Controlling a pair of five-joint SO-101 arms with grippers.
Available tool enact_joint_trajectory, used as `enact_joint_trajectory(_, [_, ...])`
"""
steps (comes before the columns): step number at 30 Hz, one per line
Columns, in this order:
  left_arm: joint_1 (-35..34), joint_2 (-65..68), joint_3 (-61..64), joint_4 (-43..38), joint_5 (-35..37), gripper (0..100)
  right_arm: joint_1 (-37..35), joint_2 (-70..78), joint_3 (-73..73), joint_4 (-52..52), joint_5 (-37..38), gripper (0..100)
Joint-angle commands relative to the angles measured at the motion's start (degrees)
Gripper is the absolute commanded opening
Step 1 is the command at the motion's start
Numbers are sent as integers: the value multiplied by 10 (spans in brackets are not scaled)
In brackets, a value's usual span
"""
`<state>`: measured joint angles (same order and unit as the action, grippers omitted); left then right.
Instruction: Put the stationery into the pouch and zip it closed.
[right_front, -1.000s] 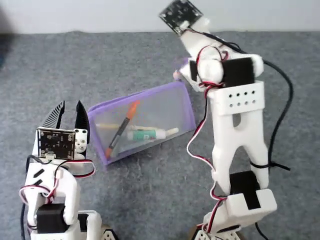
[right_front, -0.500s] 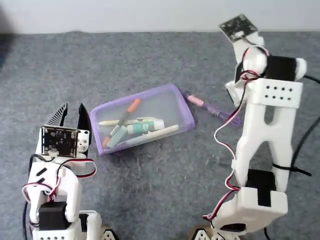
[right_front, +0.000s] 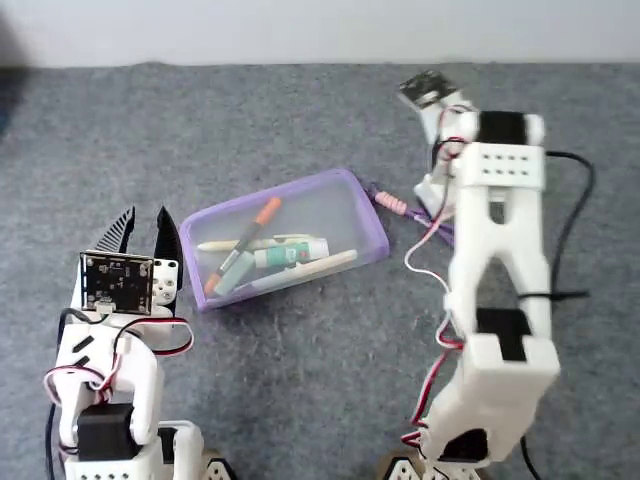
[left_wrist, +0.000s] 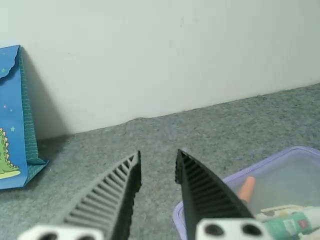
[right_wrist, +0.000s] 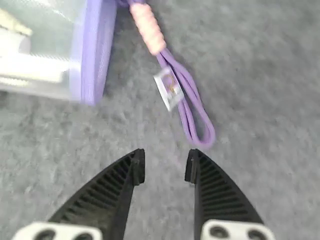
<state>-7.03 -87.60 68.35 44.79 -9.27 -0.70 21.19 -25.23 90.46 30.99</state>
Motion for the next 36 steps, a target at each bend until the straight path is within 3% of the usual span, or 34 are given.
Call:
enact_joint_trajectory(1, [-2,-4,7,2,4,108,-24,32,-6,-64,-1,151])
enact_joint_trajectory(6, [-5,-4,11,3,4,108,-39,109,-42,-126,23,151])
enact_joint_trajectory(12, [-5,-4,11,3,6,108,-41,248,-206,-122,43,151])
enact_joint_trajectory(22, [-5,-4,12,3,6,108,-63,460,-495,-7,44,198])
enact_joint_trajectory(29, [-5,-4,12,3,6,107,-63,528,-547,4,44,195])
enact_joint_trajectory(36, [-5,-4,12,3,6,107,-65,523,-581,3,120,9])
